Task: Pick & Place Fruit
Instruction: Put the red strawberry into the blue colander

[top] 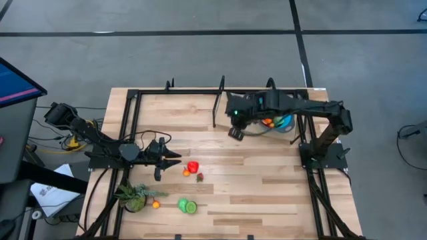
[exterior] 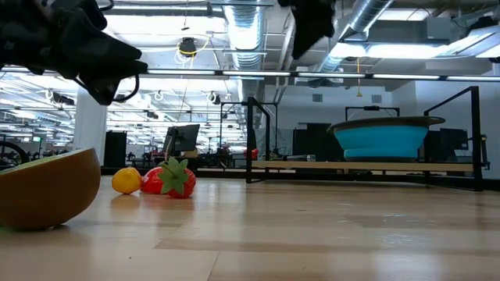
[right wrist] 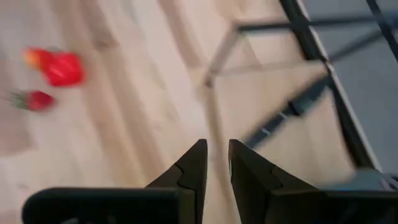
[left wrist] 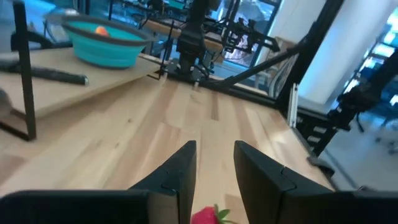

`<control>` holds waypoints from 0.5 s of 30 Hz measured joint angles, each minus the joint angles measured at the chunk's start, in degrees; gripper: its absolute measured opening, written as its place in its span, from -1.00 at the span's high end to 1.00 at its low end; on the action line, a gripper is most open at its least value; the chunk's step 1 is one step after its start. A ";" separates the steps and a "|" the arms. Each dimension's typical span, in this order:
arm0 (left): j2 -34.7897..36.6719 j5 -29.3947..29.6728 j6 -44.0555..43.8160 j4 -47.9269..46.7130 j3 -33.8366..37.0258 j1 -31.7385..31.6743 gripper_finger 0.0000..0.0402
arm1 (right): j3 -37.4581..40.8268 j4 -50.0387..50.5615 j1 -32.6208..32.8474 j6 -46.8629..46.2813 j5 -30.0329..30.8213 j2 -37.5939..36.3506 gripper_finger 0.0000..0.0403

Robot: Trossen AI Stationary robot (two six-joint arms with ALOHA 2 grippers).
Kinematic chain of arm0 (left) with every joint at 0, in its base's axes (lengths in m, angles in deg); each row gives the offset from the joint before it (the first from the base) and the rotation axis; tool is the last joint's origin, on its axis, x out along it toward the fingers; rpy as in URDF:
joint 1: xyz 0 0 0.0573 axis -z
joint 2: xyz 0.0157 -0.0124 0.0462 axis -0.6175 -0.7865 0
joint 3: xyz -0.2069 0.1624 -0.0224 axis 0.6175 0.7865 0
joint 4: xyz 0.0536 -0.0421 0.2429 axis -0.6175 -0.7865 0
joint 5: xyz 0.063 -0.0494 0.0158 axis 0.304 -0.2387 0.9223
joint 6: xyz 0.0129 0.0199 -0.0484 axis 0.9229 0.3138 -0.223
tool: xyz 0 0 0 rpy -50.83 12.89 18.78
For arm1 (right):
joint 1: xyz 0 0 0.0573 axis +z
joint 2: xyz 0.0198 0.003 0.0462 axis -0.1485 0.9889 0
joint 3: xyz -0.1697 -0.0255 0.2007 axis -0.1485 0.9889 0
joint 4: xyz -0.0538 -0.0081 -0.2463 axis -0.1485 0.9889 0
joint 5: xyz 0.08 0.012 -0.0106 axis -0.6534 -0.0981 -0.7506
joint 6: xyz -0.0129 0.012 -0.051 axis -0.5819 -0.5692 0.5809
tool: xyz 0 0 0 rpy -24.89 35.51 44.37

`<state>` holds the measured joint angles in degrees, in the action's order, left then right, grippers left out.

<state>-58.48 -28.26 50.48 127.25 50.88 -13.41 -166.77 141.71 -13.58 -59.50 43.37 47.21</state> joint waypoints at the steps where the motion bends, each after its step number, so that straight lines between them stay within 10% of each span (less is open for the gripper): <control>1: -0.01 0.00 -0.72 0.01 0.00 0.00 0.49 | 0.00 -1.27 1.41 -0.67 0.00 0.00 0.71; 15: 0.00 -0.82 -3.63 1.25 0.00 0.60 0.49 | 0.00 -33.35 16.59 5.44 0.15 0.02 0.71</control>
<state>-58.48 -29.08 46.85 128.50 50.88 -12.81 -166.77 108.36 3.00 -54.07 43.53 47.24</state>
